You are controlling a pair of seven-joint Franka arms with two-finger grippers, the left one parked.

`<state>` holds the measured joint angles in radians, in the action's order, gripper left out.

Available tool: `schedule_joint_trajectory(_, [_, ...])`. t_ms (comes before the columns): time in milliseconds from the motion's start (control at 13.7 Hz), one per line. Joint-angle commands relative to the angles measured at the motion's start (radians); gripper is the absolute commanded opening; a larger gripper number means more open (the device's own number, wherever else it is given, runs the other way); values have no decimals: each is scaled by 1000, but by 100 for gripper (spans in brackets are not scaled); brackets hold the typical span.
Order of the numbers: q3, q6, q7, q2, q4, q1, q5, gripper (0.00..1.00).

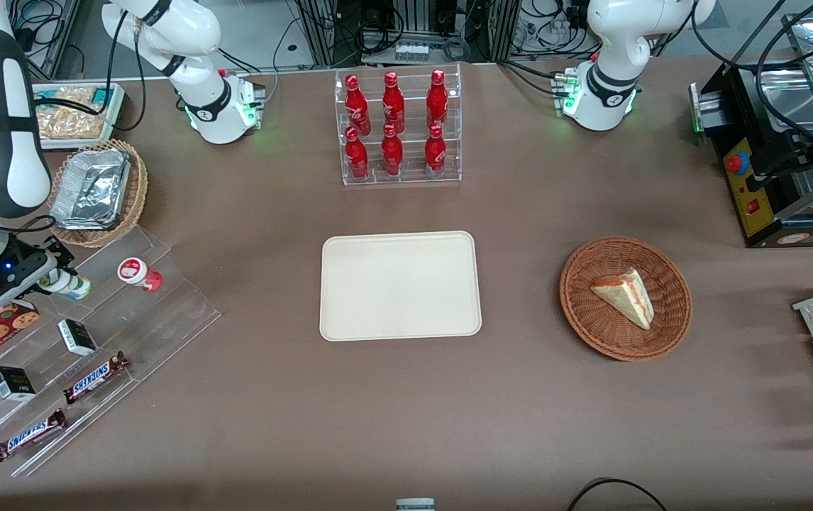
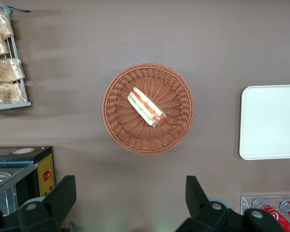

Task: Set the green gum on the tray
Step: 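Lift the gum tub and carry it over the cream tray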

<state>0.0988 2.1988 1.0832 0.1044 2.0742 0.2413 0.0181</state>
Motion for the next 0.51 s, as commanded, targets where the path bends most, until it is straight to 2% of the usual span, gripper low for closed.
schedule_joint_trajectory(0, [-16, -143, -64, -3, -98, -22, -3, 0])
schedule_joint_trajectory(439, [-16, -301, -340, -9, -167, -189, 0, 0])
